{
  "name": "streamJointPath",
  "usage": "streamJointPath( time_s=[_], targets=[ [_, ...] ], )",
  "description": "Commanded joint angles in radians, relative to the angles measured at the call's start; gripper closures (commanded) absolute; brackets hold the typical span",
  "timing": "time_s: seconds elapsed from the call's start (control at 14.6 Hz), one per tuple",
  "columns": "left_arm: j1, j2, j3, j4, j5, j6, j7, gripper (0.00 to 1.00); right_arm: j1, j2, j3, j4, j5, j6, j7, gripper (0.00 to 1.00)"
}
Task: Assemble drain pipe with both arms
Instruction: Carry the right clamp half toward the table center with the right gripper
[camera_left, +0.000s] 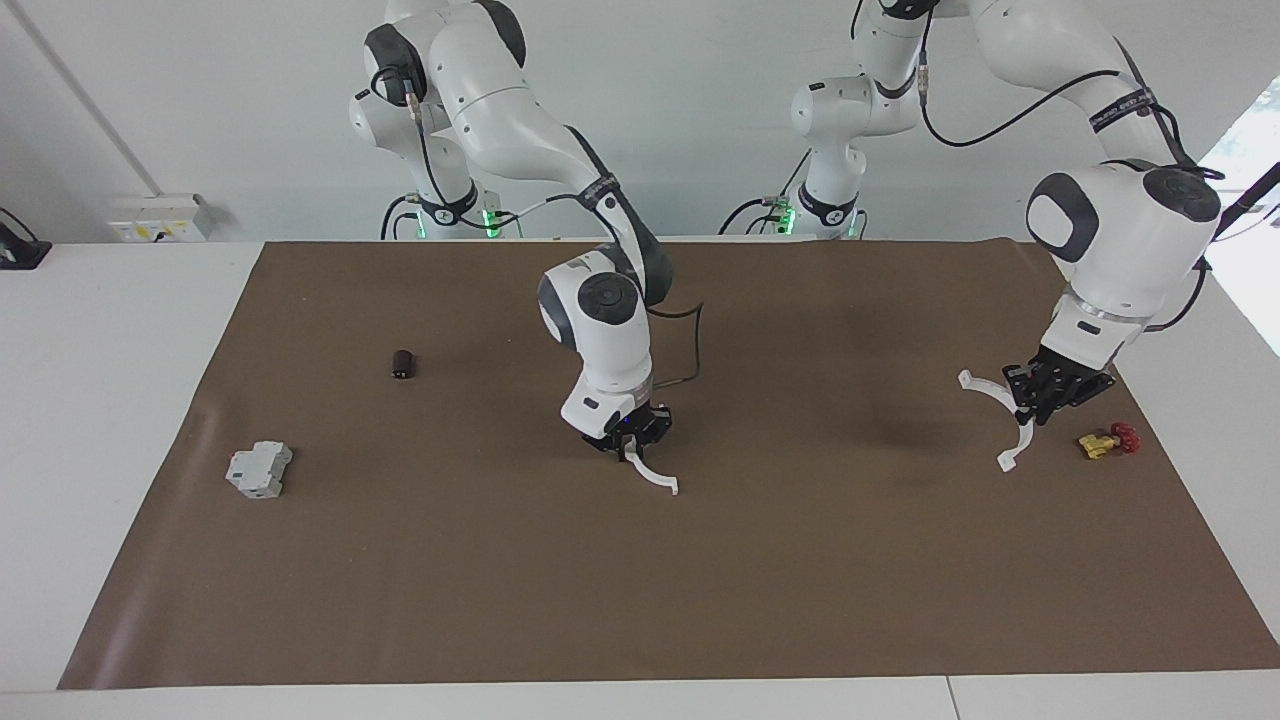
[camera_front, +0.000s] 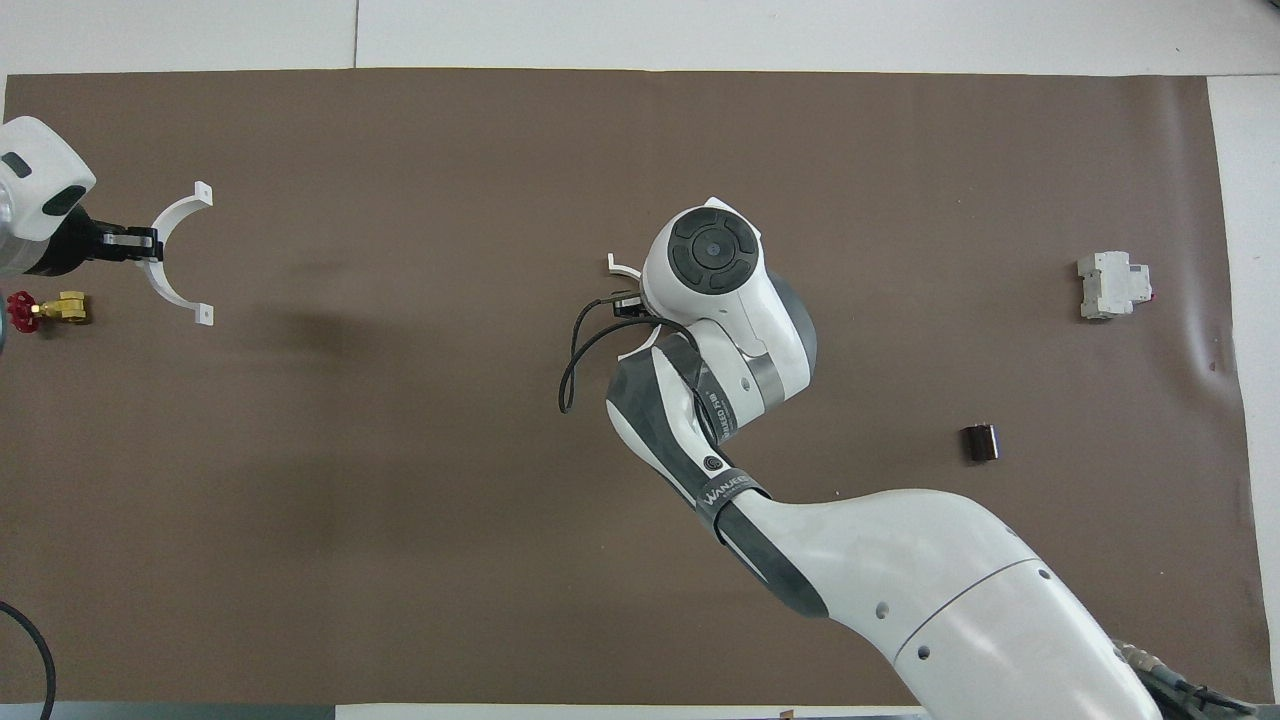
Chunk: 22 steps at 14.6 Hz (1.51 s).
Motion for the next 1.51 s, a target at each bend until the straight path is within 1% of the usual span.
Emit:
streamJointPath(
  time_s=[0.0, 0.07, 0.14, 0.21, 0.34, 0.55, 0.69, 0.82, 0.89, 0.96, 1.03, 1.1, 1.17, 1.3, 1.44],
  targets=[
    [-0.047, -0.014, 0.006, -0.007, 0.056, -0.014, -0.087, 1.0, -0.015, -0.022, -0.004, 0.013, -0.014, -0.012, 0.003, 0.0],
    [-0.064, -0.014, 0.006, -0.007, 0.07, -0.013, -0.125, 1.0, -0.035, -0.028, -0.005, 0.039, -0.015, -0.05, -0.002, 0.0],
    [-0.084, -0.014, 0.006, -0.007, 0.083, -0.014, -0.162, 1.0, -0.058, -0.043, -0.008, 0.073, -0.017, -0.118, -0.005, 0.0],
    [-0.113, -0.009, 0.006, -0.007, 0.105, -0.014, -0.211, 1.0, -0.09, -0.078, -0.011, 0.096, -0.017, -0.194, -0.006, 0.0],
    [-0.176, 0.0, 0.006, -0.007, 0.163, -0.017, -0.334, 1.0, -0.162, -0.176, -0.011, 0.086, -0.017, -0.298, -0.008, 0.0],
    [-0.289, 0.012, 0.006, -0.004, 0.173, -0.039, -0.47, 1.0, -0.271, -0.314, -0.013, 0.082, -0.015, -0.481, -0.012, 0.0],
    [-0.366, 0.037, 0.006, 0.003, 0.173, -0.048, -0.553, 1.0, -0.359, -0.391, -0.011, 0.081, -0.014, -0.608, -0.102, 0.0],
    [-0.437, 0.098, 0.006, 0.06, 0.171, -0.071, -0.633, 1.0, -0.417, -0.475, -0.013, 0.081, -0.009, -0.686, -0.192, 0.0],
    [-0.475, 0.153, 0.006, 0.11, 0.171, -0.074, -0.683, 1.0, -0.451, -0.512, -0.011, 0.081, -0.011, -0.734, -0.204, 0.0],
    [-0.513, 0.202, 0.006, 0.146, 0.168, -0.074, -0.716, 1.0, -0.454, -0.523, -0.013, 0.073, -0.012, -0.756, -0.204, 0.0],
    [-0.542, 0.262, 0.006, 0.187, 0.168, -0.065, -0.76, 1.0, -0.454, -0.542, -0.014, 0.035, -0.015, -0.763, -0.203, 0.0],
    [-0.559, 0.288, 0.006, 0.203, 0.169, -0.059, -0.785, 1.0, -0.46, -0.574, -0.013, -0.012, -0.015, -0.763, -0.206, 0.0],
    [-0.581, 0.301, 0.006, 0.204, 0.169, -0.053, -0.787, 1.0, -0.466, -0.598, -0.013, -0.067, -0.015, -0.744, -0.213, 0.0],
    [-0.592, 0.319, 0.003, 0.206, 0.168, 0.001, -0.787, 1.0, -0.462, -0.635, -0.014, -0.146, -0.015, -0.652, -0.275, 0.0],
    [-0.604, 0.319, 0.0, 0.195, 0.165, 0.041, -0.785, 1.0, -0.451, -0.654, -0.034, -0.18, -0.017, -0.635, -0.289, 0.0]
  ],
)
